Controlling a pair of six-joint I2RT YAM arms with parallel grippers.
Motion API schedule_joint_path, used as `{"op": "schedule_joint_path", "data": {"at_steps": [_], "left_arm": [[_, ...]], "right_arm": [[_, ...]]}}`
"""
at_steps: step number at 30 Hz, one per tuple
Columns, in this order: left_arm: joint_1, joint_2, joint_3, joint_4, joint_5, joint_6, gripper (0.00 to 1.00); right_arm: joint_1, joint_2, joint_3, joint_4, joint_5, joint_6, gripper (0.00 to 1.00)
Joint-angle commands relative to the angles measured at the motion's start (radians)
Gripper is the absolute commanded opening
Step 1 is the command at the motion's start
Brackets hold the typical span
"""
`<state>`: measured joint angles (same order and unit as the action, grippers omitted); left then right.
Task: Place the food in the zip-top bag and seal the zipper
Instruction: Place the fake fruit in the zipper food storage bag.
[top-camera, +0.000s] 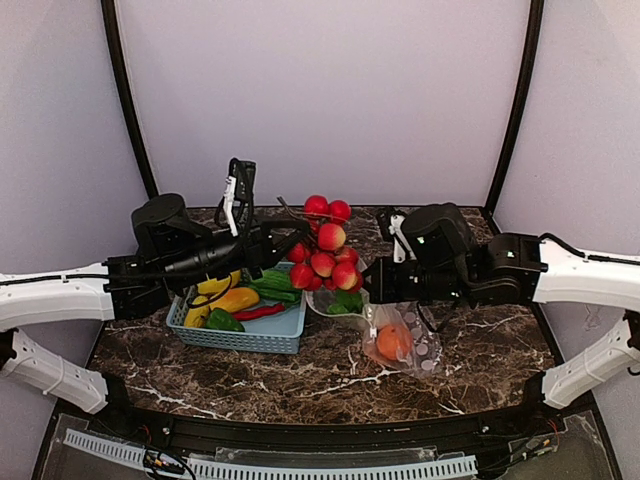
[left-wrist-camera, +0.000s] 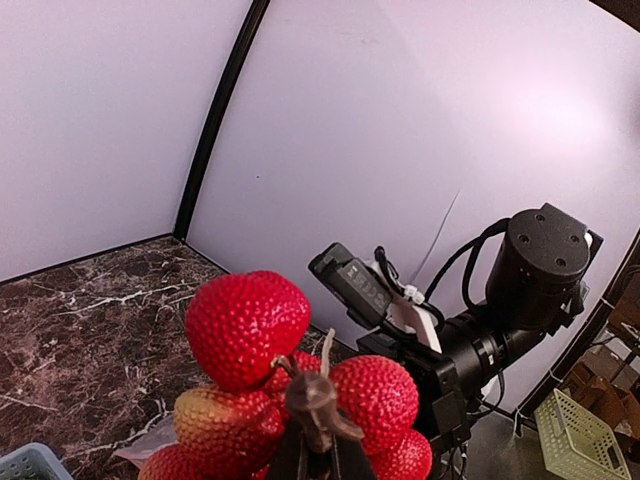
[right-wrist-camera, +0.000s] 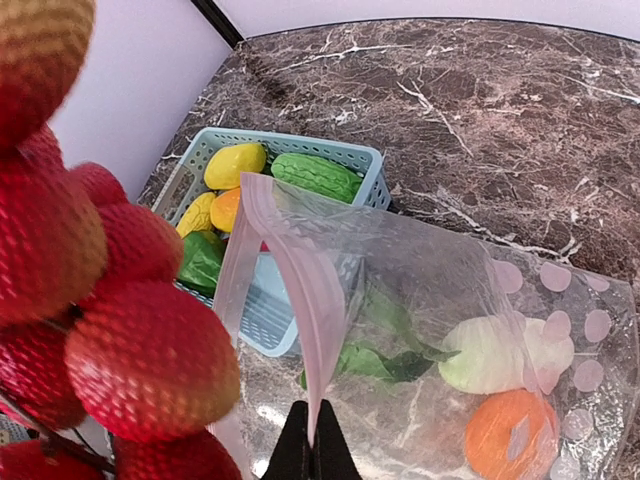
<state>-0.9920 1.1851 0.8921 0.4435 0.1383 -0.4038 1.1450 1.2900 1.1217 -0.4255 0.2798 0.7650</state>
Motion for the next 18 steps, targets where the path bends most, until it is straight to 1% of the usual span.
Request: {"op": "schedule_joint_path", "data": {"at_steps": [1,5,11,15,18], "left_arm": [[-0.033,0.029,-0.052,0.110,-0.043,0.015,0.01],[-0.055,0.044,-0.089,0.121,-0.055,0.010,0.01],[-0.069,0.089,-0.086,0.059,-0.021,0.007,0.01],[-0.070,0.120,-0.041,-0.010,0.014,0.021,0.01],[-0.071,0.152,0.033,-0.093,0.048,0.045,0.01]], "right_arm": [[-0.008,-0.056,0.011,0.034,0.005,0.053,0.00],[-0.010,-0.095,-0.002,0.040,0.023,0.080,0.00],[-0.014,-0.129,-0.027,0.065,0.018,0.088,0.00],[-0.015,-0.122,-0.035,0.084,-0.007,0.072,0.00],[-0.015,-0.107,-0.038,0.086,-0.010,0.072,0.00]]}}
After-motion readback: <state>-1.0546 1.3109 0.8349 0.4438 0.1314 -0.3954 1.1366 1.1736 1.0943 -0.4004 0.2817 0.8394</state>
